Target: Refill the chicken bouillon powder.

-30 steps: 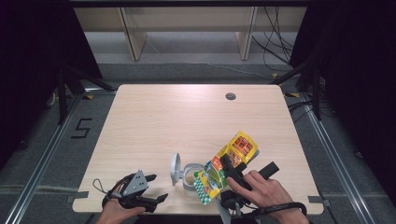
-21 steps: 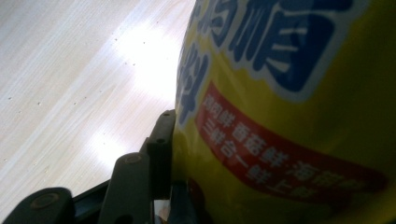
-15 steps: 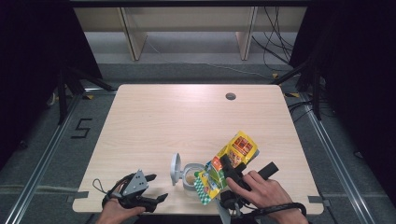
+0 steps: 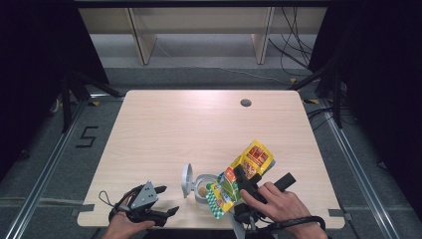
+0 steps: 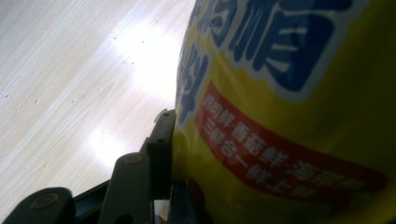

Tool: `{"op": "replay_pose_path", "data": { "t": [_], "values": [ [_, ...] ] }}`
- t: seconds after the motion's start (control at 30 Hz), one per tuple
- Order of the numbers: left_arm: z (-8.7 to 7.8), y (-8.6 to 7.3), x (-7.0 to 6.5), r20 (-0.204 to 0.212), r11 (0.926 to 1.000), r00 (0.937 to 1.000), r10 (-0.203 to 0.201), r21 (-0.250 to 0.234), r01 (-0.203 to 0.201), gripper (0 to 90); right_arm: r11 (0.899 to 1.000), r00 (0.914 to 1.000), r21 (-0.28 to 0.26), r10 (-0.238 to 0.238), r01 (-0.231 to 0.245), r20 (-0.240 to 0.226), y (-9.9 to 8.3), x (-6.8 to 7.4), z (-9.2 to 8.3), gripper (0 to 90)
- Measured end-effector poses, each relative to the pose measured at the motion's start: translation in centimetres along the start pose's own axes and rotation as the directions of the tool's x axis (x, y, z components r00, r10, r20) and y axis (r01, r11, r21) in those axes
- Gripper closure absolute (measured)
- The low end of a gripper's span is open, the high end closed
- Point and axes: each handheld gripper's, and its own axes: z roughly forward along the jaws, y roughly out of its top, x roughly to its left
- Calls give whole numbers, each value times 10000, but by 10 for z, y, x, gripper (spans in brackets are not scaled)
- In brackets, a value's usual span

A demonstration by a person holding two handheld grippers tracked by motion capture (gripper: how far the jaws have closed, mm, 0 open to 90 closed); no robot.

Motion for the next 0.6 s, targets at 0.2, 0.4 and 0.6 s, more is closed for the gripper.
{"op": "replay_pose_path", "data": {
  "t": [0.2, 0.4, 0.6],
  "values": [
    [0, 0, 0, -4, 10000, 10000, 64, 62, -64, 213, 9990, 9987, 110, -446, 443, 255, 0, -1, 1, 542],
    [-1, 0, 2, -70, 9996, 9997, 215, 175, -213, 213, 9998, 9994, 68, 168, -170, 312, 2, 1, -1, 542],
    [-1, 0, 2, -38, 9996, 9998, 206, 178, -205, 213, 9991, 9990, 76, -415, 413, 157, 3, -3, -1, 542]
  ]
}}
